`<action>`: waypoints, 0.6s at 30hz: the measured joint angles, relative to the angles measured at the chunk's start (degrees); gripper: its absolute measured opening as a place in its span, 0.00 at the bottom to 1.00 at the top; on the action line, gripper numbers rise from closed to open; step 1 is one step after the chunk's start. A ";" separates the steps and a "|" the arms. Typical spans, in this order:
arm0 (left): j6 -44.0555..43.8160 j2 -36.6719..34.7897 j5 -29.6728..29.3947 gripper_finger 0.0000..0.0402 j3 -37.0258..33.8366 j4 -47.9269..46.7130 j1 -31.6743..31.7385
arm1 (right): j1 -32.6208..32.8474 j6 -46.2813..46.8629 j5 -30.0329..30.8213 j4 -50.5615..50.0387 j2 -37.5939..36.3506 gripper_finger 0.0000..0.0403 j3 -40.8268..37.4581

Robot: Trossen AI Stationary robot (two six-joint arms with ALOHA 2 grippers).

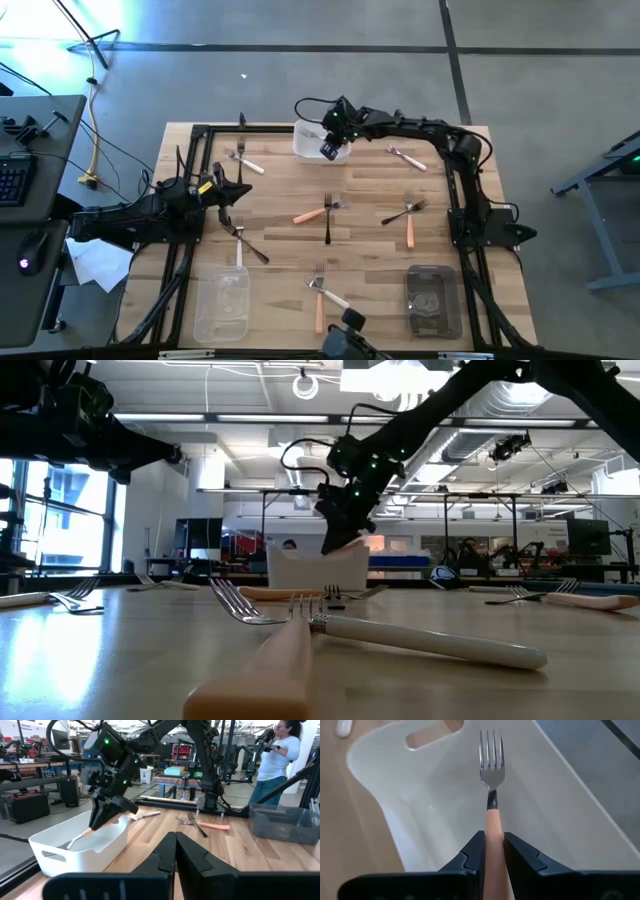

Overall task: Sort silverware by color (type)
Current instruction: Put the top right orange fork into the white bin, then put the middle left silver fork into the transparent bin

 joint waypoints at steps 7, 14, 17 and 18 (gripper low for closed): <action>-0.01 -0.02 0.00 0.00 0.00 0.01 -0.02 | 0.00 0.63 1.35 0.95 1.48 0.13 0.00; 0.00 -0.01 0.00 0.00 0.00 0.01 -0.01 | 0.00 0.50 3.87 1.08 1.83 0.25 0.00; -0.01 0.00 0.00 0.00 0.00 0.01 -0.02 | 0.00 0.50 3.89 0.93 1.83 0.34 0.10; 0.00 -0.02 -0.01 0.00 0.00 0.01 0.00 | 0.00 0.46 3.87 0.93 1.83 0.36 0.13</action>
